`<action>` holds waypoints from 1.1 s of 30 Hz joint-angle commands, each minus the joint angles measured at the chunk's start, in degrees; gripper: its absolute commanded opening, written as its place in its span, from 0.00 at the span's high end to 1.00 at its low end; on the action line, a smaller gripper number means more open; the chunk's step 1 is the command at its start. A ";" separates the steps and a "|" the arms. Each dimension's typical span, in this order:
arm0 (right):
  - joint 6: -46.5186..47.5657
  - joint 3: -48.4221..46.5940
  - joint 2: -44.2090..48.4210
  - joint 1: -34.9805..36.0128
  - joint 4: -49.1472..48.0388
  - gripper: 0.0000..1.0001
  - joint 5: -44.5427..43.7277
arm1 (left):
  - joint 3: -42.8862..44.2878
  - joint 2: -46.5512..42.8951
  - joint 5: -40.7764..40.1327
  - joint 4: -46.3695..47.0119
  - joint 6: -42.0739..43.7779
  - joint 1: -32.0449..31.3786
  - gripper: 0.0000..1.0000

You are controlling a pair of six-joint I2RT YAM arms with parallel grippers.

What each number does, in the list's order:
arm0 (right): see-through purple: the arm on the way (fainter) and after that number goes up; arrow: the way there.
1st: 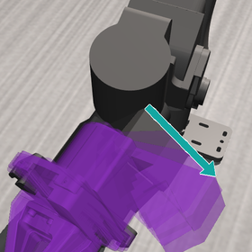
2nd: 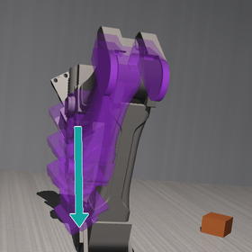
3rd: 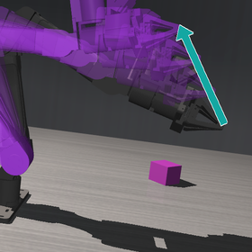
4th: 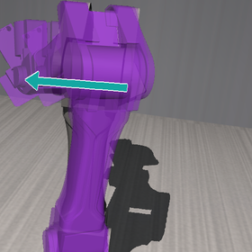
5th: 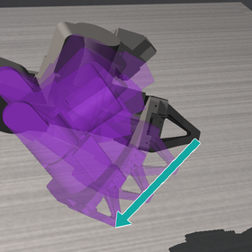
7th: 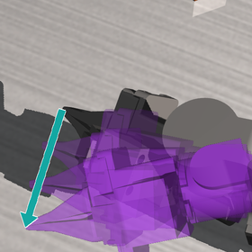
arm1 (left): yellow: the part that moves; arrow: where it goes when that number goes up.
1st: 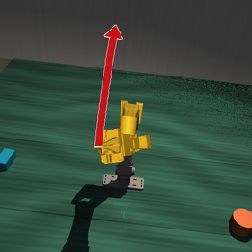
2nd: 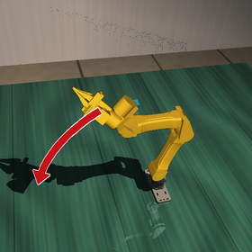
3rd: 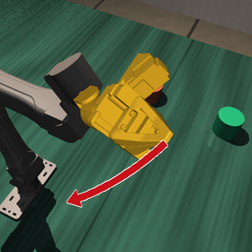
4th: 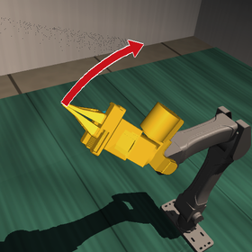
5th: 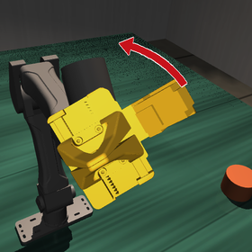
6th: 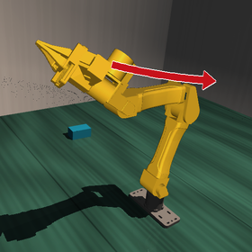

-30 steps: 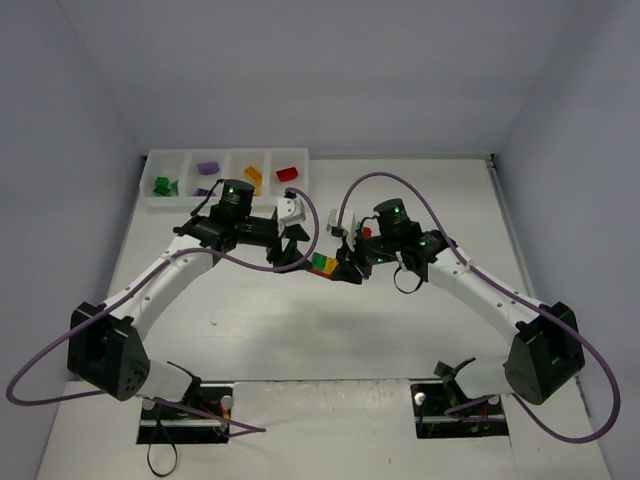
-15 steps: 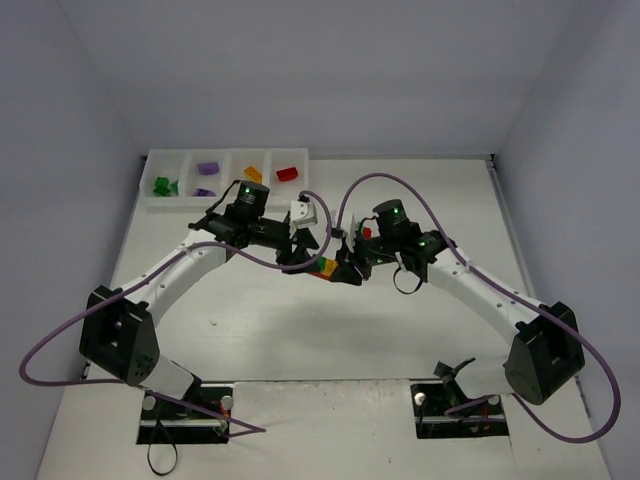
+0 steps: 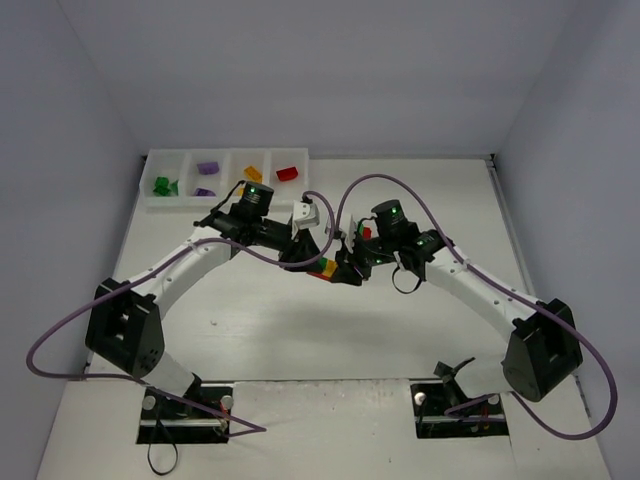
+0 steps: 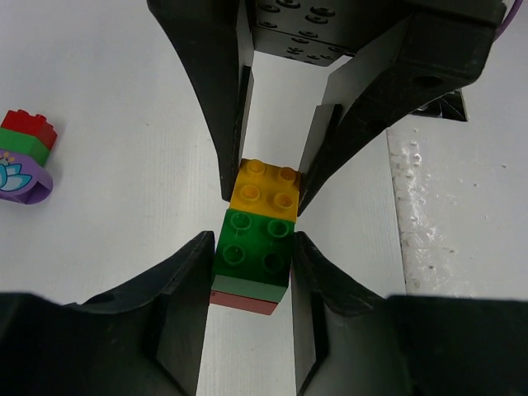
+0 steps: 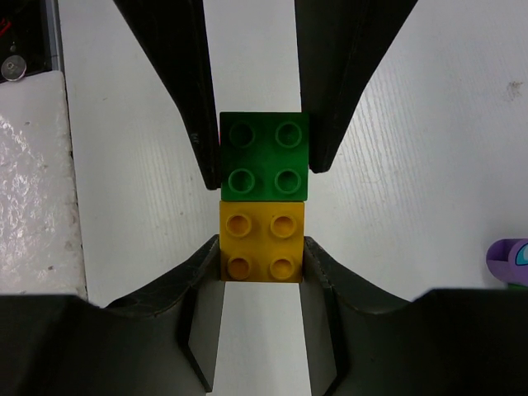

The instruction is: Sort the legos into containers by color

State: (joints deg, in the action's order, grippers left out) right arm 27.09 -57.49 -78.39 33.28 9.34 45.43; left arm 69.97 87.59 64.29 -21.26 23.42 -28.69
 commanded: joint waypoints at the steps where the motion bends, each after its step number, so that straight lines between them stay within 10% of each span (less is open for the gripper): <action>1: -0.37 -2.53 -0.89 1.26 -1.96 1.00 1.68 | 2.54 -0.49 4.17 4.19 -0.30 -0.23 1.00; 14: -2.39 -0.17 -4.58 1.71 -3.54 1.00 -1.65 | -5.11 -4.36 1.98 17.82 -8.03 1.61 1.00; 19: -4.94 1.24 -4.14 0.12 -4.86 1.00 -6.31 | -14.94 -6.99 -3.54 40.47 -25.32 12.67 1.00; 33: -12.24 2.47 -0.89 0.03 -7.41 1.00 -16.51 | -1.18 6.16 -58.65 39.55 -37.83 31.93 1.00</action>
State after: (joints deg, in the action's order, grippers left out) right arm 17.04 -55.35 -82.54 33.41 5.23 31.81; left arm 63.26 90.21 20.14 17.39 -11.97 0.21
